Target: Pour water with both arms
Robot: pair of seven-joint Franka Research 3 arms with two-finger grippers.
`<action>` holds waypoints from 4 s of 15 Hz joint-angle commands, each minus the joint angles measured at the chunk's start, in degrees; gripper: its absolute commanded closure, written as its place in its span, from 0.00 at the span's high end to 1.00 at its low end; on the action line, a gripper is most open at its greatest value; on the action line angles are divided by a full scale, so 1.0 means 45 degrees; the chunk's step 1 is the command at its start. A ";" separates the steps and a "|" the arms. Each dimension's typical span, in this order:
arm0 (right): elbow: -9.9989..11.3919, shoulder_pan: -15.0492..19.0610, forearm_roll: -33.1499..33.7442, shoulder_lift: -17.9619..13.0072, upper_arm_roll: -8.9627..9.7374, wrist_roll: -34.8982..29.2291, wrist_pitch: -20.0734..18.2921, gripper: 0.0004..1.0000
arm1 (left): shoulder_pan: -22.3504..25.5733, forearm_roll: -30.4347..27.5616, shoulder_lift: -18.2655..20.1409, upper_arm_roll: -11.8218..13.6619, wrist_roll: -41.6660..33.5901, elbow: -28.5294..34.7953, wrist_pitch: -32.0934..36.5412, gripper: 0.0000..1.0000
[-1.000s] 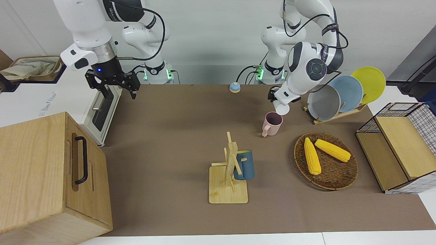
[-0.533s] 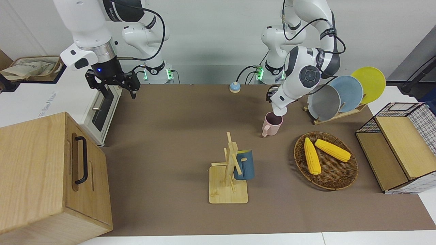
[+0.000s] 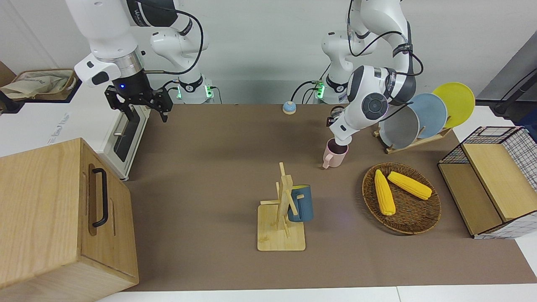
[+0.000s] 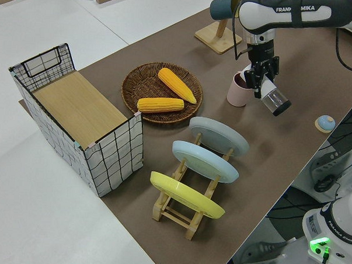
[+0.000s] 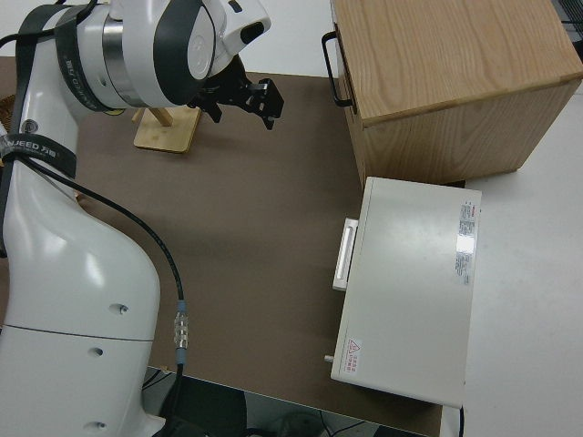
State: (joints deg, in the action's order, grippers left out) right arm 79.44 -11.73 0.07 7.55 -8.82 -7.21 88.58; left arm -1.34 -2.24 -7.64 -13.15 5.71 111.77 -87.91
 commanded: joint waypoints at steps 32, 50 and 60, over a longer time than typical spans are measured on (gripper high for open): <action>-0.0016 0.0048 -0.0231 -0.0076 0.0007 0.0137 -0.0134 0.99 | -0.0326 0.0108 0.2279 -0.0105 0.0352 0.0763 0.0497 0.00; -0.0016 0.0048 -0.0231 -0.0076 0.0007 0.0137 -0.0134 0.99 | -0.0346 -0.1748 0.6363 -0.0007 0.0040 0.6783 -0.6793 0.00; -0.0016 0.0048 -0.0231 -0.0076 0.0007 0.0137 -0.0134 0.99 | 0.0084 -0.1728 0.8220 0.0090 0.0293 0.7507 -0.8158 0.00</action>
State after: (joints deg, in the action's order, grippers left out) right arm 79.44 -11.73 0.07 7.55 -8.82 -7.21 88.58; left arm -1.87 -9.10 26.59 -12.99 6.71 144.23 -120.62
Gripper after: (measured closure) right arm 0.004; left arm 0.366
